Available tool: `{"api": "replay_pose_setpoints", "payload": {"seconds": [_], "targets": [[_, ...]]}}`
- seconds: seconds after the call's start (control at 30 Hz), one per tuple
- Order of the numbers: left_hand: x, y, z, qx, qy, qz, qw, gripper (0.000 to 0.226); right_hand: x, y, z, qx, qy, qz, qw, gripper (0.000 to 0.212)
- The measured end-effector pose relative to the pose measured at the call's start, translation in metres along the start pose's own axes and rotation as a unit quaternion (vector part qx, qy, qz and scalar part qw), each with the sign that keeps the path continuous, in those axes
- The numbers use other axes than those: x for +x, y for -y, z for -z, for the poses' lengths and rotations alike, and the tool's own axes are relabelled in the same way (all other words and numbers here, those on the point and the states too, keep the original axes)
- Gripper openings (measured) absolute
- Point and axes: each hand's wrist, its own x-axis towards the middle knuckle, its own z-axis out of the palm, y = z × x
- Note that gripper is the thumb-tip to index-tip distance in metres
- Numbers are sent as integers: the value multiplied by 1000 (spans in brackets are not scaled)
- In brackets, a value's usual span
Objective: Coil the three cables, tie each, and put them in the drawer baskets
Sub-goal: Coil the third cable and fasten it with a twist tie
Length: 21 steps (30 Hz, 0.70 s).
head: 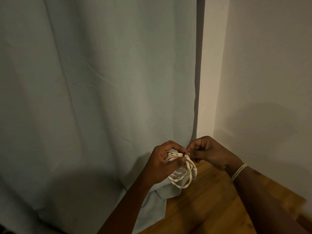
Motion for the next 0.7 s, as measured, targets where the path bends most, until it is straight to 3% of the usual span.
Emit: {"api": "replay_pose_setpoints", "payload": {"seconds": [0.13, 0.2, 0.37, 0.53, 0.7], "targets": [[-2, -1, 0, -34, 15, 33, 999, 25, -7, -7, -7, 95, -40, 31, 994, 38], [-3, -1, 0, -35, 14, 33, 999, 23, -9, -7, -9, 125, -25, 37, 991, 40], [-5, 1, 1, -46, 11, 34, 998, 27, -12, -4, -6, 85, 5, 64, 994, 33], [-4, 3, 0, -54, 4, 19, 998, 26, -9, 1, 0, 44, 55, 86, 994, 10], [-4, 0, 2, -49, 7, 5, 999, 23, -7, 5, 3, -8, 68, 74, 995, 12]]}}
